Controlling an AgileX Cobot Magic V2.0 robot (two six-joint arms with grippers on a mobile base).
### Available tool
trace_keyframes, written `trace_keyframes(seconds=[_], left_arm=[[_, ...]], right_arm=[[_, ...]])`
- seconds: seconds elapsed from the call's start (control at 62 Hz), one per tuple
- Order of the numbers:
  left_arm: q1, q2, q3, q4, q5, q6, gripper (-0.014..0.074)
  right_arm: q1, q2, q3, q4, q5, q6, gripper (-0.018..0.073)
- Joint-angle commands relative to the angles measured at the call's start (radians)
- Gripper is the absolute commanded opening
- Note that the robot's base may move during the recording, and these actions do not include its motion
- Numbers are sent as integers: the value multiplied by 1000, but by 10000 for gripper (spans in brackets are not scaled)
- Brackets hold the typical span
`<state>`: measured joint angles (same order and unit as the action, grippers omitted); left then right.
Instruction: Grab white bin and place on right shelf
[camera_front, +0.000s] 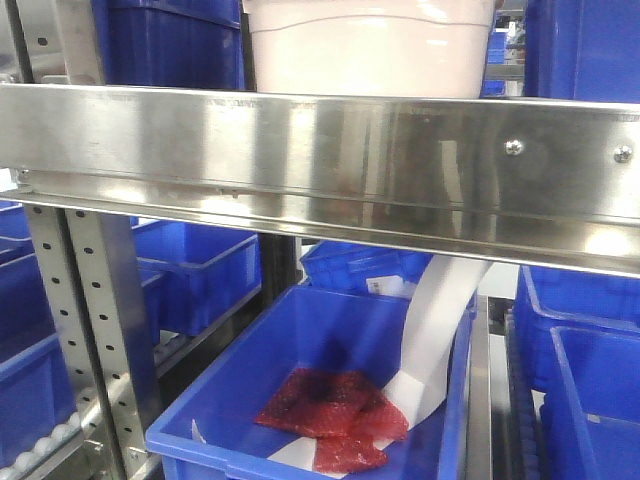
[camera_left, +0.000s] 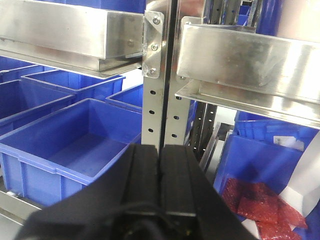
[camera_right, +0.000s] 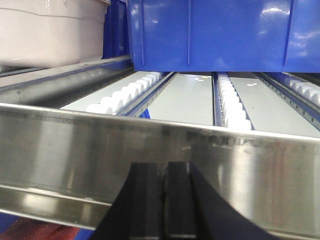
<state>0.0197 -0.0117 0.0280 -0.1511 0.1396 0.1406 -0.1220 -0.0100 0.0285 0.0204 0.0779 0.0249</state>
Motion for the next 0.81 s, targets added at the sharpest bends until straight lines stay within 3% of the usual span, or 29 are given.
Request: trace_keyframes(seconds=[0.0,0.79], left_arm=[[1,-9,22,-9,-88,-4,-118],[1,-9,22,-9,-88,-4,-118]], right_arm=[[1,-8,-4,3,-86,4,68],[1,-8,-4,3,-86,4,68]])
